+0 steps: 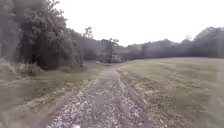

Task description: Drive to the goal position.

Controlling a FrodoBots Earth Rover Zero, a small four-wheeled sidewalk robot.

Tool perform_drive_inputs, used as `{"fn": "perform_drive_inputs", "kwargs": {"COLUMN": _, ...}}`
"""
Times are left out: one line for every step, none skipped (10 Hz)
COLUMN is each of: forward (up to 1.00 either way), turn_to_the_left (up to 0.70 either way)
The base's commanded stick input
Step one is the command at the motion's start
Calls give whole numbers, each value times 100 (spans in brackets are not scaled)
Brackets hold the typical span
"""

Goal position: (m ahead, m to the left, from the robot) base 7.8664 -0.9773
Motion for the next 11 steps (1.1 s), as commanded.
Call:
{"fn": "perform_drive_inputs", "kwargs": {"forward": 45, "turn_to_the_left": 27}}
{"fn": "perform_drive_inputs", "kwargs": {"forward": 45, "turn_to_the_left": 27}}
{"fn": "perform_drive_inputs", "kwargs": {"forward": 45, "turn_to_the_left": 0}}
{"fn": "perform_drive_inputs", "kwargs": {"forward": 45, "turn_to_the_left": 0}}
{"fn": "perform_drive_inputs", "kwargs": {"forward": 45, "turn_to_the_left": 0}}
{"fn": "perform_drive_inputs", "kwargs": {"forward": 45, "turn_to_the_left": 0}}
{"fn": "perform_drive_inputs", "kwargs": {"forward": 45, "turn_to_the_left": 0}}
{"fn": "perform_drive_inputs", "kwargs": {"forward": 45, "turn_to_the_left": 0}}
{"fn": "perform_drive_inputs", "kwargs": {"forward": 45, "turn_to_the_left": 0}}
{"fn": "perform_drive_inputs", "kwargs": {"forward": 45, "turn_to_the_left": 0}}
{"fn": "perform_drive_inputs", "kwargs": {"forward": 45, "turn_to_the_left": 0}}
